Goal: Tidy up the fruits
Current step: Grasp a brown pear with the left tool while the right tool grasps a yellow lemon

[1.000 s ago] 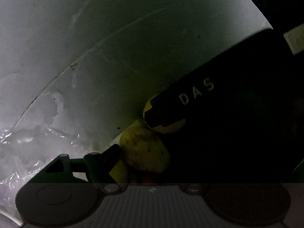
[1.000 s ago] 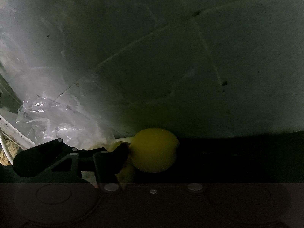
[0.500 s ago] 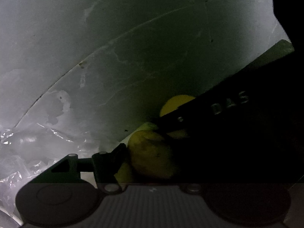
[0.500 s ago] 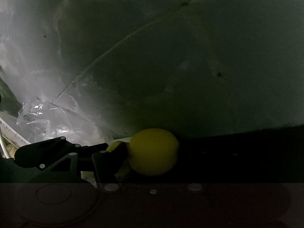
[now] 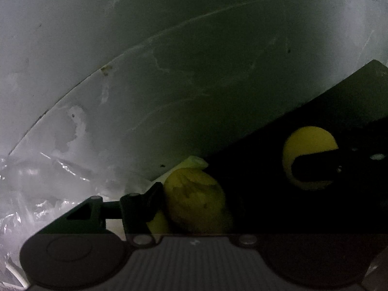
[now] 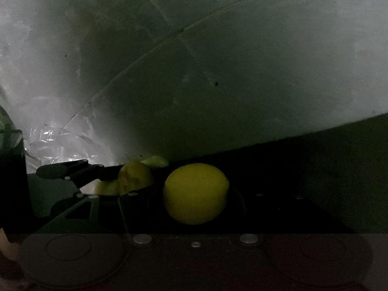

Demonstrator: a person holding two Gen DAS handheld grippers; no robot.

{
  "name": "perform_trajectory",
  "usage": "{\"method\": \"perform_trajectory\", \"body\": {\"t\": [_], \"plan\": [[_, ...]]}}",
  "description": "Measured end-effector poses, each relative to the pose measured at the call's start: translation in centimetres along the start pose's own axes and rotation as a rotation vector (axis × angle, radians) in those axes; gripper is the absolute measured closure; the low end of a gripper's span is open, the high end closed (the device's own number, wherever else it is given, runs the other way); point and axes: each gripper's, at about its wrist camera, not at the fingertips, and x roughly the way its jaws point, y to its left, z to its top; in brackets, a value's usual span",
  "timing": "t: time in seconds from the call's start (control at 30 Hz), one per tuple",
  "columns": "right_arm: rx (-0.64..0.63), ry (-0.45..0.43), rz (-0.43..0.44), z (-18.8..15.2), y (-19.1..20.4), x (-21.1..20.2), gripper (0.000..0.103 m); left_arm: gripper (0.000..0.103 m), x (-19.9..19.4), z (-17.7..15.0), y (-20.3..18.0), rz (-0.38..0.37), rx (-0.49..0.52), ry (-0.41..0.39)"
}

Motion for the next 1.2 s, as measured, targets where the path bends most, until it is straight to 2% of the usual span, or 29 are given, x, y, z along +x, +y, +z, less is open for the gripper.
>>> {"method": "perform_trajectory", "body": {"t": [0.1,0.37,0.57,0.63,0.87,1.2], "plan": [[0.003,0.0,-0.025,-0.7,-0.1,-1.1,0.04,0.042,-0.3,0.0,0.0,-0.018,-0.02,0.009],[0.028,-0.018,-0.08,-3.5,0.2,-4.5,0.04,0.043,-2.4,-1.8,-0.4,-0.113,-0.053,-0.029],[0.045,-0.057,-0.107,-5.1,1.2,-7.1,0.04,0.045,-5.1,-3.6,0.0,-0.185,-0.103,-0.059],[0.048,-0.07,-0.116,-5.6,1.7,-7.9,0.04,0.047,-7.3,-4.0,-1.2,-0.201,-0.117,-0.071],[0.053,-0.093,-0.144,-8.2,3.7,-10.6,0.04,0.054,-12.5,-6.3,-1.9,-0.234,-0.083,-0.123],[0.079,-0.085,-0.182,-12.6,5.8,-12.5,0.04,0.062,-14.0,-8.9,-2.0,-0.262,-0.055,-0.149]]}}
